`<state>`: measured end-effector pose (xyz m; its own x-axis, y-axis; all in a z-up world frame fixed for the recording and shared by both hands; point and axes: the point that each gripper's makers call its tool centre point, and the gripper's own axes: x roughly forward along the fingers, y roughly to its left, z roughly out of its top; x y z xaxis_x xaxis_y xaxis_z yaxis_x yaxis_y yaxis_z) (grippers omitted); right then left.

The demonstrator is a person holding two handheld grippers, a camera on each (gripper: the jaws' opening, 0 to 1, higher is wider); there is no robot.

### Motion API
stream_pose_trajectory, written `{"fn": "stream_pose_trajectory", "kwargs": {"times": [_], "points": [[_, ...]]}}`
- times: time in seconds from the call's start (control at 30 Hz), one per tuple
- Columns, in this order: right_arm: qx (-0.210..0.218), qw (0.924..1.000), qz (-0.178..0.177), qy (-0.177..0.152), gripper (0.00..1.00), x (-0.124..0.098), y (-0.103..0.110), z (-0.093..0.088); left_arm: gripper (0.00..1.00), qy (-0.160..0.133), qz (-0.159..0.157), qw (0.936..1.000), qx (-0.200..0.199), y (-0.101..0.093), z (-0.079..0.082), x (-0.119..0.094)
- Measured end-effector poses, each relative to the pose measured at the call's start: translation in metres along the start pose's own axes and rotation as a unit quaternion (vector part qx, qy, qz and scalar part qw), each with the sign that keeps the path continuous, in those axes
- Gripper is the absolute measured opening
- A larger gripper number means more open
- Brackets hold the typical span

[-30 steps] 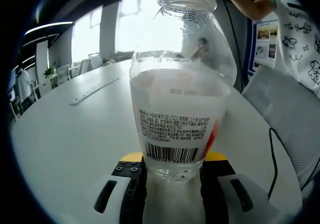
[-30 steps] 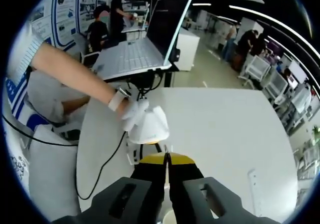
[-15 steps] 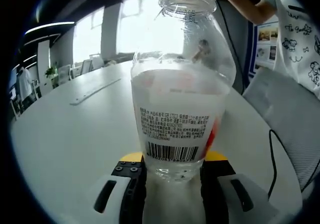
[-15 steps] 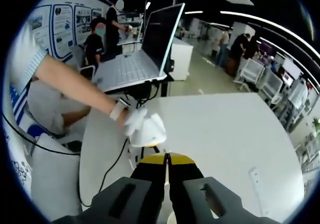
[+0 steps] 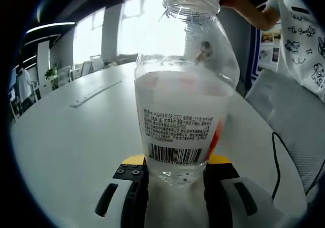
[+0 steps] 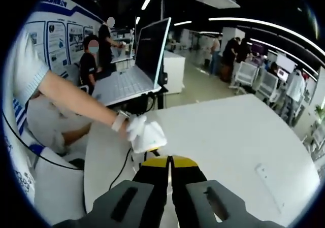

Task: Arrange the tabletop items into an orderly group along one side of the table until the central work area is clear of visible clutter.

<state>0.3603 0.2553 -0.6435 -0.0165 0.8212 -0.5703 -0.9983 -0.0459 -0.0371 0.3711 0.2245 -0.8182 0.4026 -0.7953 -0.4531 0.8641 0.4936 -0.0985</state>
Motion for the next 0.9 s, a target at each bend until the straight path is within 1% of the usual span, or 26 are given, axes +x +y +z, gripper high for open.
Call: {"fn": "stream_pose_trajectory", "kwargs": {"times": [0.07, 0.13, 0.2, 0.3, 0.37, 0.43, 0.5, 0.6, 0.73, 0.77, 0.83, 0.9], "points": [[0.010, 0.9999, 0.001, 0.001, 0.00, -0.002, 0.001, -0.003, 0.39, -0.001, 0.002, 1.0000, -0.003, -0.001, 0.001, 0.000], [0.010, 0.9999, -0.002, -0.011, 0.01, -0.005, 0.002, -0.004, 0.38, -0.002, 0.003, 0.9999, -0.009, -0.002, 0.001, -0.001], [0.015, 0.9998, -0.001, -0.009, 0.03, -0.006, 0.004, -0.007, 0.39, -0.002, 0.005, 0.9999, -0.011, -0.002, 0.001, -0.001], [0.021, 0.9994, -0.005, -0.027, 0.09, -0.011, 0.005, -0.009, 0.39, -0.003, 0.007, 0.9999, -0.013, -0.002, 0.001, -0.003], [0.036, 0.9991, -0.010, -0.020, 0.13, -0.013, 0.003, -0.015, 0.39, -0.003, 0.009, 0.9998, -0.015, -0.002, 0.002, -0.003], [0.041, 0.9988, -0.010, -0.025, 0.16, -0.014, 0.003, -0.019, 0.38, -0.004, 0.009, 0.9998, -0.017, -0.002, 0.003, -0.004], [0.050, 0.9985, -0.008, -0.019, 0.19, -0.014, 0.004, -0.026, 0.39, -0.005, 0.011, 0.9998, -0.015, -0.002, 0.004, -0.005], [0.055, 0.9983, -0.009, -0.017, 0.21, -0.016, 0.004, -0.032, 0.39, -0.005, 0.011, 0.9998, -0.017, -0.002, 0.005, -0.006], [0.059, 0.9980, -0.006, -0.019, 0.28, -0.018, 0.005, -0.036, 0.40, -0.005, 0.014, 0.9997, -0.019, -0.001, 0.005, -0.007], [0.064, 0.9978, -0.006, -0.015, 0.30, -0.018, 0.005, -0.039, 0.42, -0.007, 0.015, 0.9997, -0.018, 0.000, 0.006, -0.007], [0.058, 0.9982, -0.003, -0.014, 0.33, -0.019, 0.007, -0.042, 0.47, -0.007, 0.023, 0.9993, -0.028, 0.003, 0.006, -0.008], [0.062, 0.9978, -0.004, -0.021, 0.34, -0.021, 0.007, -0.042, 0.48, -0.008, 0.026, 0.9994, -0.023, 0.004, 0.007, -0.011]]}}
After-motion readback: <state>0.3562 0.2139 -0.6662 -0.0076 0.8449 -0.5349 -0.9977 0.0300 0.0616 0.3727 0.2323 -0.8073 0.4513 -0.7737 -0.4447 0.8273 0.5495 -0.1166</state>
